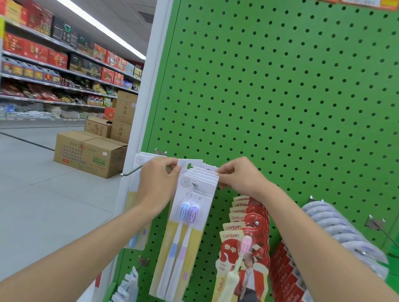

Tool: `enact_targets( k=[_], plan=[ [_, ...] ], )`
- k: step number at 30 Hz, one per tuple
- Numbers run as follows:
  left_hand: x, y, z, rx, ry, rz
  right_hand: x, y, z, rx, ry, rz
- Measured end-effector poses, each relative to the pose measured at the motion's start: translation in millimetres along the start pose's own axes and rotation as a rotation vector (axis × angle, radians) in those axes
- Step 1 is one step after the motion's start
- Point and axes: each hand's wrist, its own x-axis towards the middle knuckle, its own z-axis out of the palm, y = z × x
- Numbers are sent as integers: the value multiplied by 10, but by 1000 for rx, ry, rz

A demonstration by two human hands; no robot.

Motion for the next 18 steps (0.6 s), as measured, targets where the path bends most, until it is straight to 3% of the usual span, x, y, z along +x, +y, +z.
enact_targets(
  k=[3, 10, 18],
  plan=[
    [-27, -30, -69, 58, 62, 29, -12, -10, 0, 7, 4, 7],
    [-234, -30, -273, 159, 21, 82, -109, -100, -17, -60, 31, 11],
    [-502, 72, -555, 269, 20, 74, -503, -419, -33, -79, 338, -59]
  ],
)
